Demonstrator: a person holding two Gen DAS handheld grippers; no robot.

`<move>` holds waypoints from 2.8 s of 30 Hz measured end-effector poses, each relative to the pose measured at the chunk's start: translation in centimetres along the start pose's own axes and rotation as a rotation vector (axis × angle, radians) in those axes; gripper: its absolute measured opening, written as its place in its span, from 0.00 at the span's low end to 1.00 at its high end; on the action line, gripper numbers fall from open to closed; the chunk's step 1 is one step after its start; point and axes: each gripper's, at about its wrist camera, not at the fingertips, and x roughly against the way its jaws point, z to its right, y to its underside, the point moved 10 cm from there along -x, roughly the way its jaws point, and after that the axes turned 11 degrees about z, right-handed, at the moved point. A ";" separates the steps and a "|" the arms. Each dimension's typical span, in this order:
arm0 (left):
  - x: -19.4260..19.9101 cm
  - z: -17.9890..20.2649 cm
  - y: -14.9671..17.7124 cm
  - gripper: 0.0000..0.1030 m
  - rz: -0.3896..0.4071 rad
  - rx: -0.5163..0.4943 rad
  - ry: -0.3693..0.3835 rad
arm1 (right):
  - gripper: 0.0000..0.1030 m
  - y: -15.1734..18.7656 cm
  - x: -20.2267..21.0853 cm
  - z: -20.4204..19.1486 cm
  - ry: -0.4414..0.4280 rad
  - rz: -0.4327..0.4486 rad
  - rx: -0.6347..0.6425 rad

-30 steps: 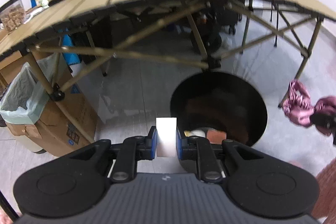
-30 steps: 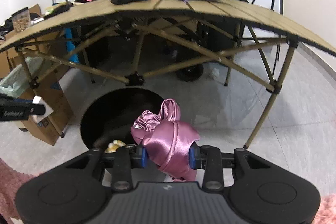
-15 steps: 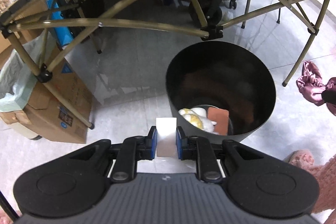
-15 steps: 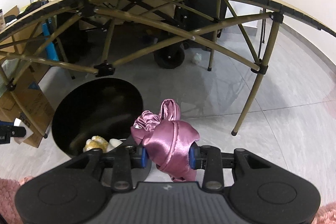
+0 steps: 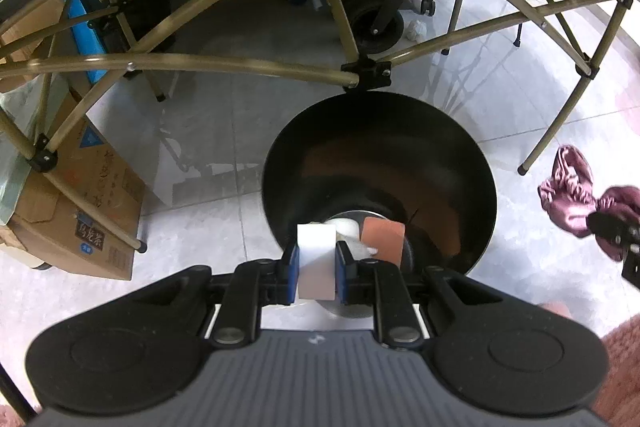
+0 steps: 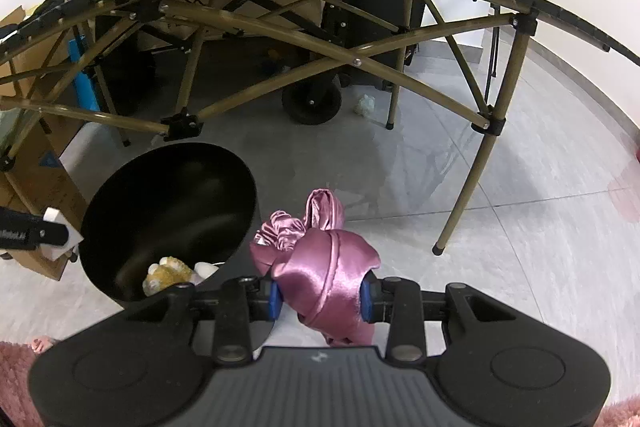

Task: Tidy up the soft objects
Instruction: 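Open the left tool over the bin to drop the foam cylinder, then move the right tool with the pink scrunchie over the bin opening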

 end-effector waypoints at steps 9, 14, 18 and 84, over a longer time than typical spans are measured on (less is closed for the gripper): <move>-1.7 1.9 -1.7 0.18 -0.022 0.035 0.001 | 0.33 0.0 0.0 0.2 0.015 0.006 0.001; -2.5 3.0 -2.3 0.18 -0.041 0.040 -0.004 | 0.33 0.1 0.1 0.7 0.040 0.006 -0.018; -3.0 4.0 -2.7 0.18 -0.049 0.053 0.005 | 0.33 0.3 0.0 1.2 0.057 0.003 -0.031; -2.1 -2.0 -2.4 1.00 -0.169 0.174 -0.056 | 0.33 -2.1 -0.9 -1.5 0.020 0.039 -0.032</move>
